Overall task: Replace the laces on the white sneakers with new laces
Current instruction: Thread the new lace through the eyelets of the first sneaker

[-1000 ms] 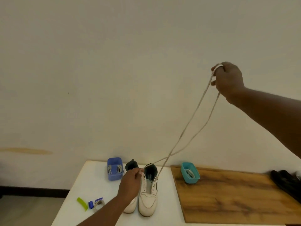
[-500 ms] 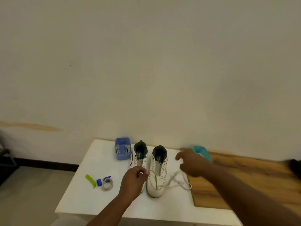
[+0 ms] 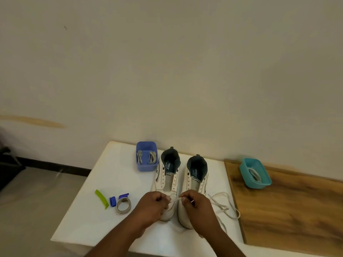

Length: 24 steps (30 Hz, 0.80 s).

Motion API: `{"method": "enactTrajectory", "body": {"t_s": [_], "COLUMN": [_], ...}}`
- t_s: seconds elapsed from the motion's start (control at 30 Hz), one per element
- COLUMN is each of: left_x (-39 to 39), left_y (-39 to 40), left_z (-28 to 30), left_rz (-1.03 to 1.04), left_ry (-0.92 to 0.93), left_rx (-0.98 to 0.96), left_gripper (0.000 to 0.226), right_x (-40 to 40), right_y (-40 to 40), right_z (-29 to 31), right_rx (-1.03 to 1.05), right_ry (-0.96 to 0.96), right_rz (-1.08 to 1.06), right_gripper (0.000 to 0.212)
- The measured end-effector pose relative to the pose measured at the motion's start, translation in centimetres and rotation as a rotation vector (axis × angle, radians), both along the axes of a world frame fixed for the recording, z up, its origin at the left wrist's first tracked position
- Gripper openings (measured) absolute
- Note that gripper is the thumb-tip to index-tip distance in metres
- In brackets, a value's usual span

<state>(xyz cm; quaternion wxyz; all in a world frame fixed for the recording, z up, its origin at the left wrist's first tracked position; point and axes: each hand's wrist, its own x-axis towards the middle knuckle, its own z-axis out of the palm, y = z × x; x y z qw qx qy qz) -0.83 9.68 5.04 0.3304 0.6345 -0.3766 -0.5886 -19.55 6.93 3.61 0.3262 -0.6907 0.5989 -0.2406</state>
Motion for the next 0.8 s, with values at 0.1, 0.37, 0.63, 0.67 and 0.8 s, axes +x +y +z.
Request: {"method": "enactTrajectory", "body": {"t_s": [0.1, 0.37, 0.63, 0.67, 0.8], "left_x": [-0.4, -1.1, -1.6, -1.6, -1.3], "left_y": [-1.1, -4.1, -4.8, -4.8, -4.6], "left_z": [-0.2, -2.3, -2.6, -2.8, -3.6], "left_rz": [0.027, -0.058, -0.064, -0.095, -0.155], "left_ry": [0.021, -0.245, -0.210, -0.256, -0.326], "left_rx": [-0.032, -0.173, -0.151, -0.165, -0.214], "left_gripper": [0.015, 0.014, 0.007, 0.008, 0.014], "right_x": [0.2, 1.2, 1.0, 0.9, 1.2], "right_y": [-1.5, -2.2, -3.4, -3.4, -3.1], "right_z": [-0.4, -0.6, -2.3, -2.3, -2.9], "right_rx": [-0.002, -0.114, -0.106, -0.095, -0.093], "right_ry": [0.122, 0.056, 0.005, 0.000, 0.043], "right_rz": [0.004, 0.224, 0.157, 0.154, 0.095], "right_gripper": [0.018, 0.030, 0.016, 0.014, 0.007]}}
